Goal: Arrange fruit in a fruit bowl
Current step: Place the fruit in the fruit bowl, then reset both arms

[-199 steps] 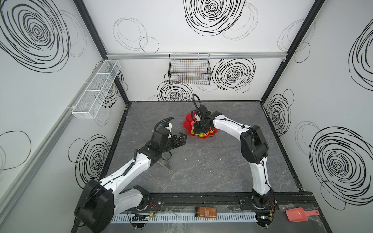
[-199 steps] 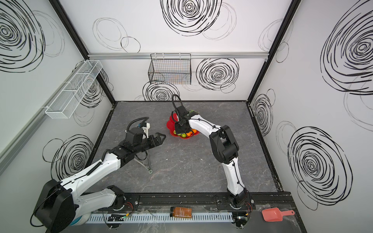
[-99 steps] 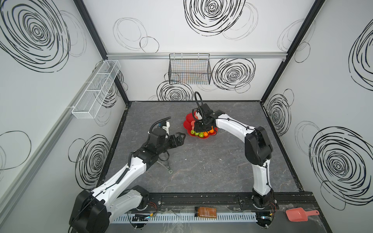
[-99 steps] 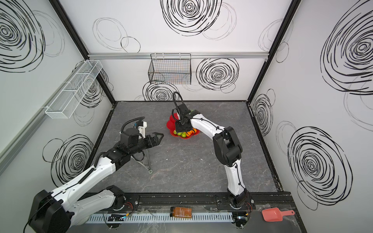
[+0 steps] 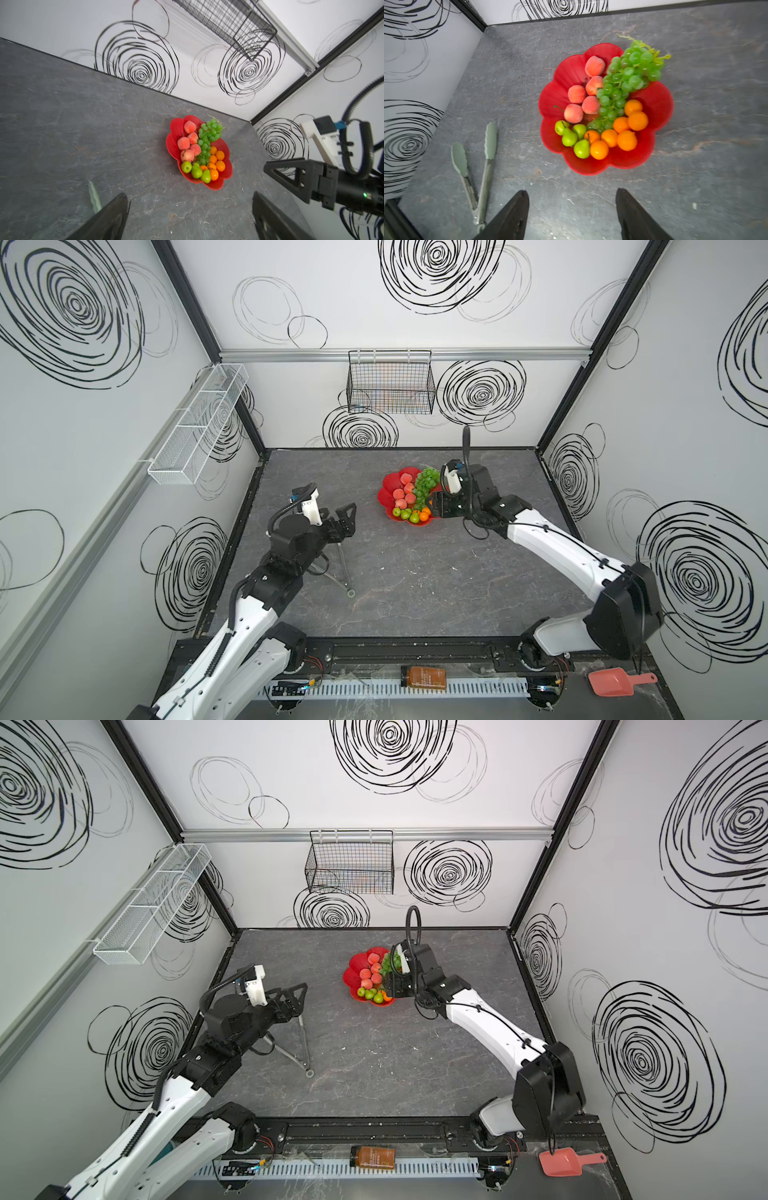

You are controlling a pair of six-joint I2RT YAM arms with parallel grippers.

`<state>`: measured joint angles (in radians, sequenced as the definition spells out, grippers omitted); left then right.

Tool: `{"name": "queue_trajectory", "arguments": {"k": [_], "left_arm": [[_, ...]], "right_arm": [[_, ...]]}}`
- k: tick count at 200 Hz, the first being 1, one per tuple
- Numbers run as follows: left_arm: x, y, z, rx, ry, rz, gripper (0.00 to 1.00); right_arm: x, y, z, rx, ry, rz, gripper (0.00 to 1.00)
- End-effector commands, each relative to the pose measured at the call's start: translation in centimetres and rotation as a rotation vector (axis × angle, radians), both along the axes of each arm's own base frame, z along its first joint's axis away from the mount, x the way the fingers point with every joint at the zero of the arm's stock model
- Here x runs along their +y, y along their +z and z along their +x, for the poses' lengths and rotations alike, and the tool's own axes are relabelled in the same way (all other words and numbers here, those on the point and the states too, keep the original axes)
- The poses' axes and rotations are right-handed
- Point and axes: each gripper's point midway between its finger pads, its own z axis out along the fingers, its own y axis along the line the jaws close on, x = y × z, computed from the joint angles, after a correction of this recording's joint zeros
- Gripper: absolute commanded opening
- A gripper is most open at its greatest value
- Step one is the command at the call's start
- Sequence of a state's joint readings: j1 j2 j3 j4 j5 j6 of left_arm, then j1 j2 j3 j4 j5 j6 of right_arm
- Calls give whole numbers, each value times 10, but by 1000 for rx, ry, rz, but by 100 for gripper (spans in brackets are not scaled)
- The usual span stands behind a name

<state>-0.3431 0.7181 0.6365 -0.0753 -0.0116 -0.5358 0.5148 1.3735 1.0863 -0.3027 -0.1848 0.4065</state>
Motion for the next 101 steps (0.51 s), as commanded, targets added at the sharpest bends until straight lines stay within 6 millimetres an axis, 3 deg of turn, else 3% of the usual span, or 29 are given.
{"name": "queue_trajectory", "arguments": {"k": [1, 7, 11, 25, 42, 75, 101], "left_arm": [[19, 14, 4, -128, 59, 44, 96], [22, 14, 5, -140, 63, 52, 96], [23, 13, 5, -148, 65, 60, 96], [31, 8, 8, -171, 87, 95, 96], [40, 2, 13, -221, 120, 122, 96], [48, -8, 17, -361, 138, 146, 96], [56, -21, 24, -353, 165, 207, 96]], "right_arm": [[-28, 48, 5, -251, -104, 104, 85], [-38, 53, 2, -285, -134, 113, 97], [-46, 57, 1, -305, -161, 119, 100], [-71, 61, -4, -360, -241, 120, 100], [-103, 52, -12, -429, -362, 85, 100], [-143, 44, -28, -534, -463, 41, 100], [-176, 31, -33, -545, -567, -11, 100]]}}
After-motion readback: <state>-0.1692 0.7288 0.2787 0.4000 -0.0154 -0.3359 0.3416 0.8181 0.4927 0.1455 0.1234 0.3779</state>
